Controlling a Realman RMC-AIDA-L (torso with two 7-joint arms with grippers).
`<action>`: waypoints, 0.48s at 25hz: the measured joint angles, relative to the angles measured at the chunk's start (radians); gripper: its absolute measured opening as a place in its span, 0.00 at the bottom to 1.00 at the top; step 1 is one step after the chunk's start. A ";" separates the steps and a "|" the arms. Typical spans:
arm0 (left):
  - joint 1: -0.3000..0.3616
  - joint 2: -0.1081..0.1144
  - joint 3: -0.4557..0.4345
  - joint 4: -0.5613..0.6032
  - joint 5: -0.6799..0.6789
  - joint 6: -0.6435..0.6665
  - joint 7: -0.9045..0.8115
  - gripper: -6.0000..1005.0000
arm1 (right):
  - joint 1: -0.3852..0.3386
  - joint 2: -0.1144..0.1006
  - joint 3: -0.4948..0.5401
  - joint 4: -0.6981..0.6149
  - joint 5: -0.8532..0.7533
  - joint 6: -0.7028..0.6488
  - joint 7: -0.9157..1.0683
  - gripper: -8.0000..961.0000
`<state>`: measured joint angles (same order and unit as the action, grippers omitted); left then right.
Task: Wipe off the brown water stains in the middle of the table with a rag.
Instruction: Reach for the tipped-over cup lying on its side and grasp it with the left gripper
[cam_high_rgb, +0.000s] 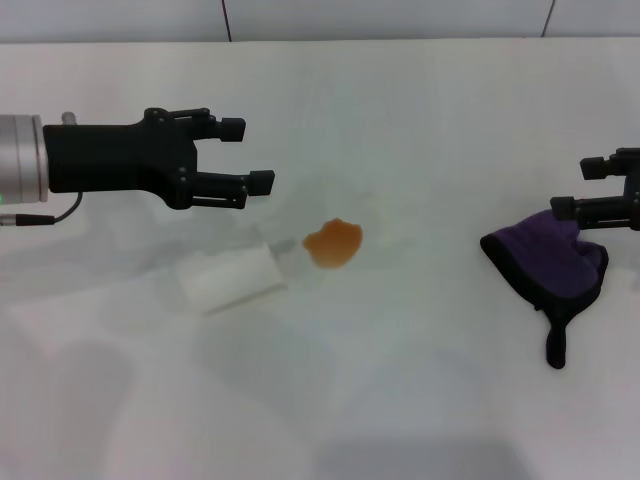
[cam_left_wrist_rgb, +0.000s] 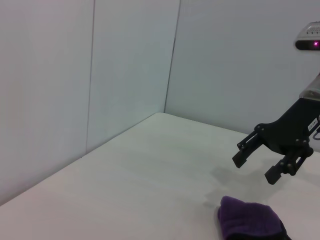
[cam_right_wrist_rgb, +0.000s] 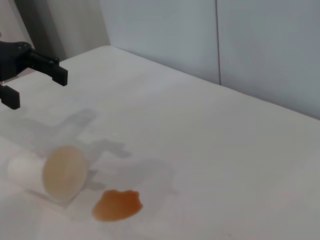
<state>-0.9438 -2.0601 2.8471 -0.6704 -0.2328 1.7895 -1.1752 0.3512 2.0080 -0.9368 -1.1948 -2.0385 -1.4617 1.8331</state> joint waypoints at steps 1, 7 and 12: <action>0.000 0.000 0.000 0.000 0.000 0.000 0.000 0.85 | 0.000 0.000 -0.001 0.000 0.000 0.000 0.000 0.78; -0.001 0.001 0.000 0.000 0.001 0.001 -0.001 0.85 | 0.000 0.000 -0.006 0.002 0.000 0.001 0.000 0.78; -0.001 0.002 0.000 0.000 0.001 0.001 -0.001 0.85 | 0.001 0.000 -0.007 0.002 0.000 0.001 0.001 0.78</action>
<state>-0.9449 -2.0582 2.8471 -0.6704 -0.2316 1.7903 -1.1766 0.3522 2.0080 -0.9440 -1.1933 -2.0386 -1.4610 1.8341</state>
